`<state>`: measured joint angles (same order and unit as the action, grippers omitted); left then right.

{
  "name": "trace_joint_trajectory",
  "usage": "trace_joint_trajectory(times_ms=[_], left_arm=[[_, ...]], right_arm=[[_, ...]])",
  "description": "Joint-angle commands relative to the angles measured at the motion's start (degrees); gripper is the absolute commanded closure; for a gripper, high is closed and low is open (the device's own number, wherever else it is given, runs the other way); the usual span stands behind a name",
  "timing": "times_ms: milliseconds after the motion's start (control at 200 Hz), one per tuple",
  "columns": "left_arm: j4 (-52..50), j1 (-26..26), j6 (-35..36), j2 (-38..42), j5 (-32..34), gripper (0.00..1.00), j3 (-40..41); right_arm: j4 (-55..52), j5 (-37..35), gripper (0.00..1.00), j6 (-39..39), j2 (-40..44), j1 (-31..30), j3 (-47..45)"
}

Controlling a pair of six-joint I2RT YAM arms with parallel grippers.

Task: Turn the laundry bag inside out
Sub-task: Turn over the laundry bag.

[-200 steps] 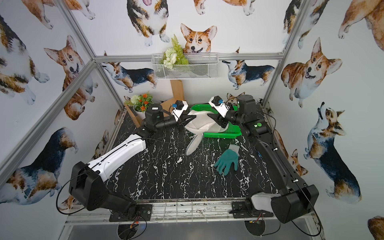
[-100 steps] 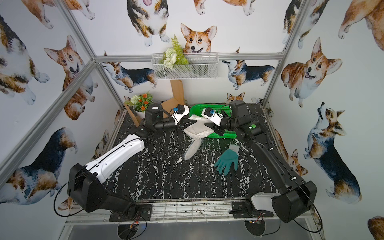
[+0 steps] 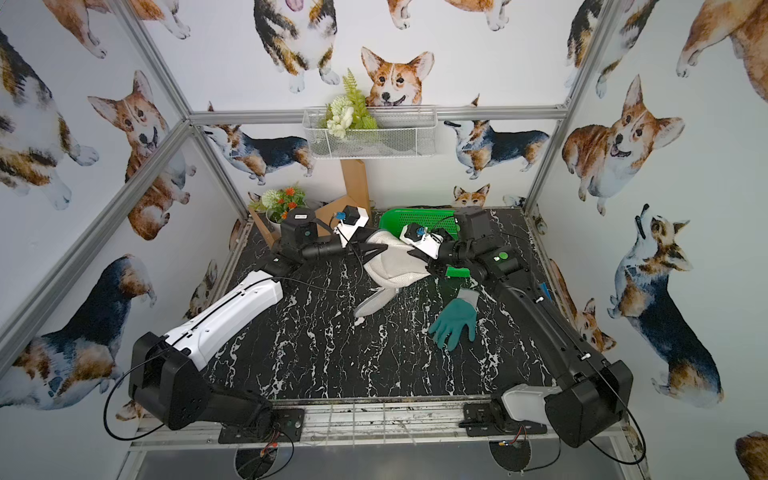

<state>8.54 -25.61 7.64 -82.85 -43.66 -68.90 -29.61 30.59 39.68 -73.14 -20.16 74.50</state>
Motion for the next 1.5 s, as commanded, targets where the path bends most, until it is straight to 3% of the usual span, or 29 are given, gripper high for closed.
trace_joint_trajectory(times_ms=[0, 85, 140, 310, 546, 691, 806, 1046, 1256, 1441, 1496], left_arm=[[6.08, 1.23, -6.56, 1.4, -0.91, 0.28, 1.82], [6.73, 1.86, -8.71, 2.72, -1.03, 0.24, 3.56], [5.8, 2.11, -9.09, 3.34, -1.32, 0.28, 4.18], [4.22, 2.56, -10.12, 4.19, -1.61, 0.51, 5.28], [3.59, 3.16, -12.75, 2.66, -4.5, 0.74, 4.5], [4.59, 3.76, -14.29, 1.9, -5.34, 1.0, 4.23], [5.91, 4.39, -14.93, 1.98, -3.28, 1.0, 4.41], [4.19, 5.57, -12.21, -0.08, 9.23, 1.0, 1.29], [-3.47, 5.55, -8.91, -4.58, 15.63, 1.0, -0.84], [-2.08, 5.55, -9.79, -6.36, 13.28, 1.0, 0.5], [-0.44, 5.56, -11.14, -6.14, 13.85, 0.89, 1.07]], right_arm=[[-0.94, 0.02, 1.0, 0.92, 0.48, 0.04, -0.23], [-0.98, -0.53, 1.0, 1.18, 0.53, 0.04, -0.23], [-0.98, -0.7, 1.0, 1.35, 0.41, 0.04, -0.24], [-0.83, -0.66, 1.0, 1.63, 0.13, 0.04, -0.15], [-0.45, -0.64, 1.0, 1.72, 0.16, 0.04, 0.12], [-0.63, -1.15, 1.0, 1.89, 0.69, 0.04, 0.03], [-1.02, -1.41, 1.0, 2.02, 1.16, 0.04, -0.24], [-0.37, 1.06, 1.0, 1.21, 3.79, -0.38, -1.18], [10.47, 2.09, 1.0, -7.25, 6.7, -0.43, -1.69], [20.55, 1.89, 1.0, -17.61, 6.24, -0.15, -2.2], [23.76, 1.71, 1.0, -21.9, 5.88, -0.17, -3.02]])
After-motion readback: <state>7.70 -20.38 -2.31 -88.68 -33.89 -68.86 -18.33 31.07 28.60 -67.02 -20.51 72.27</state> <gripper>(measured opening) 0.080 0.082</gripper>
